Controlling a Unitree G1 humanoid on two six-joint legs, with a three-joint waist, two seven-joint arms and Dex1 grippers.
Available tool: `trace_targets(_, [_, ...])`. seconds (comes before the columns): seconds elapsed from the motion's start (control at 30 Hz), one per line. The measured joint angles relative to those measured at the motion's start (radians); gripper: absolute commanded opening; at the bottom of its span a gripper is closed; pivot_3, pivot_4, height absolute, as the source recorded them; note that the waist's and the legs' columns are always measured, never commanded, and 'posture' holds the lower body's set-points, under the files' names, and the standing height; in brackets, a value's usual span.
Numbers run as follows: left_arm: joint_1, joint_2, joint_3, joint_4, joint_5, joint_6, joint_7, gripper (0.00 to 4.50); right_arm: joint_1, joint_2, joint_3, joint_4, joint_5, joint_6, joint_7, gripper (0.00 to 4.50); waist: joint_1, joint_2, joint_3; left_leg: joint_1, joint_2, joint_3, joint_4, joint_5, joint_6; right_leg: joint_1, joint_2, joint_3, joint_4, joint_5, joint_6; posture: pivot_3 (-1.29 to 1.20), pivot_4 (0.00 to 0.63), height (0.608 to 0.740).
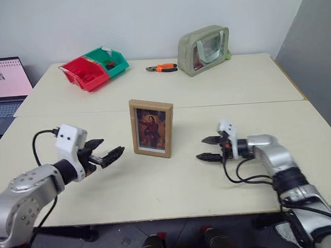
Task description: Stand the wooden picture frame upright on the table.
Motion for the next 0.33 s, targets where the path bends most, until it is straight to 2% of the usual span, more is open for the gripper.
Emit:
trace_targets(0.17, [-0.067,0.106,0.009,0.12,-0.007,0.031,-0.167,4.5,0.013,-0.046,-0.035,-0.337,0.114,0.302,-0.07,4.46,-0.029,0.0,0.0,0.002,0.003,0.001,-0.006,0.0,0.0,-0.002,0.002,0.001,0.0,-0.001,-0.001,0.0,0.15,0.74])
trace_targets(0.33, [-0.246,0.186,0.001,0.251,-0.029,0.095,-0.285,4.5,-0.025,-0.022,-0.033,-0.539,0.194,0.509,-0.176,4.46,-0.025,0.0,0.0,-0.002,0.002,0.001,-0.01,0.0,0.0,-0.008,0.006,0.001,0.0,-0.001,-0.002,0.0,0.15,0.74])
